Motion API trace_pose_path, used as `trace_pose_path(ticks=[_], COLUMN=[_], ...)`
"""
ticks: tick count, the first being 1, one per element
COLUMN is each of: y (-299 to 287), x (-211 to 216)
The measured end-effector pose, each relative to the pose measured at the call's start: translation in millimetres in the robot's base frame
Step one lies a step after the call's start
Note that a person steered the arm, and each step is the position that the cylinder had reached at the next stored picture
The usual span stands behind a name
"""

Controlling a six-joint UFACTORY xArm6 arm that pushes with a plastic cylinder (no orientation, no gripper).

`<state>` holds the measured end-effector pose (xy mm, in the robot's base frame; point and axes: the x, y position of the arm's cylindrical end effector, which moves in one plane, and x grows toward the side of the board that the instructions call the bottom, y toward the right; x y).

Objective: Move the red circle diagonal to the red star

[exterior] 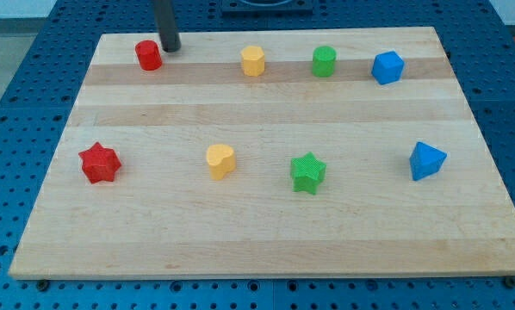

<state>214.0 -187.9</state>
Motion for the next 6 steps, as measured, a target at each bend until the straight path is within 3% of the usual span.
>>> trace_pose_path(ticks=[2,3,5,6], y=[-15.4,-15.3,-15.4,-11.9], x=[-11.3,26.2,195.2,196.0])
